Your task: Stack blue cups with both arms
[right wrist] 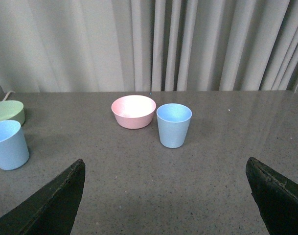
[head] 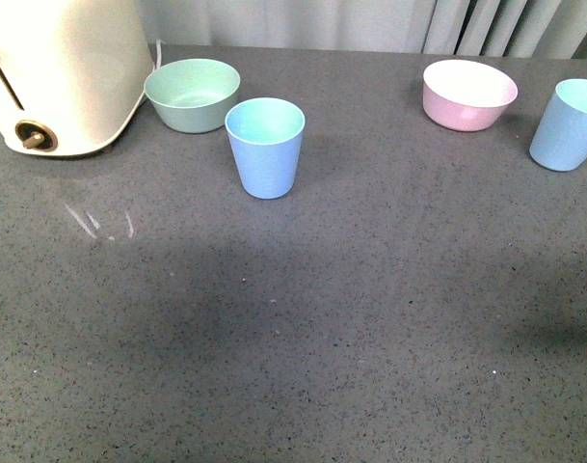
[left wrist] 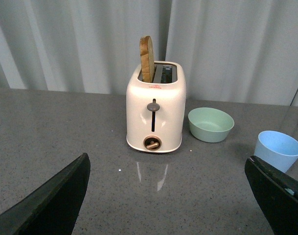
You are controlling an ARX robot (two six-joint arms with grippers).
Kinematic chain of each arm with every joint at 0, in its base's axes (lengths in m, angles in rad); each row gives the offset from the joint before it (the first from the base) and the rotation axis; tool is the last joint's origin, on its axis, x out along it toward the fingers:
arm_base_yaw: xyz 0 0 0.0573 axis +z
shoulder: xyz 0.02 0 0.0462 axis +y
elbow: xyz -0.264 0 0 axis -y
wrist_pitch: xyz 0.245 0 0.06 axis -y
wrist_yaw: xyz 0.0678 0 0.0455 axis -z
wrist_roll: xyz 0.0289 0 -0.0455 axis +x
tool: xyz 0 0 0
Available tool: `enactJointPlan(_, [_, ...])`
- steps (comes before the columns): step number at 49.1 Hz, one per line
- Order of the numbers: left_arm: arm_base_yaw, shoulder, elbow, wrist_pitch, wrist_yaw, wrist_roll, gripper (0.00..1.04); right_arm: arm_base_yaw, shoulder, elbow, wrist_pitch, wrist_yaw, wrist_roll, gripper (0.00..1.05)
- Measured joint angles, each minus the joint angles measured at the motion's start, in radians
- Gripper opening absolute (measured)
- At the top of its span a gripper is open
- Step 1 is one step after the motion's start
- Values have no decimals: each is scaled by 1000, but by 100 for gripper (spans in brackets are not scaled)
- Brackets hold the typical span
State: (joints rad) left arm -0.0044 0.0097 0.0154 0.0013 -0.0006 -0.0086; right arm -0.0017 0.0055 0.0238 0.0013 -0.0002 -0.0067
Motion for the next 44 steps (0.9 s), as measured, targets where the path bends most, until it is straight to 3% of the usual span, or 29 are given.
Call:
enactJointPlan(30, [2, 2, 1, -2, 1, 0, 96, 0, 0, 0, 0, 0, 0, 96])
enactJointPlan(34, [79, 198, 131, -298, 290, -105, 96, 0, 0, 0, 0, -2, 0, 96])
enactJointPlan(36, [79, 332, 186, -366, 374, -156, 96, 0, 0, 0, 0, -2, 0, 96])
enactJointPlan(44, [1, 725, 354, -143, 393, -231, 96, 0, 0, 0, 0, 0, 0, 96])
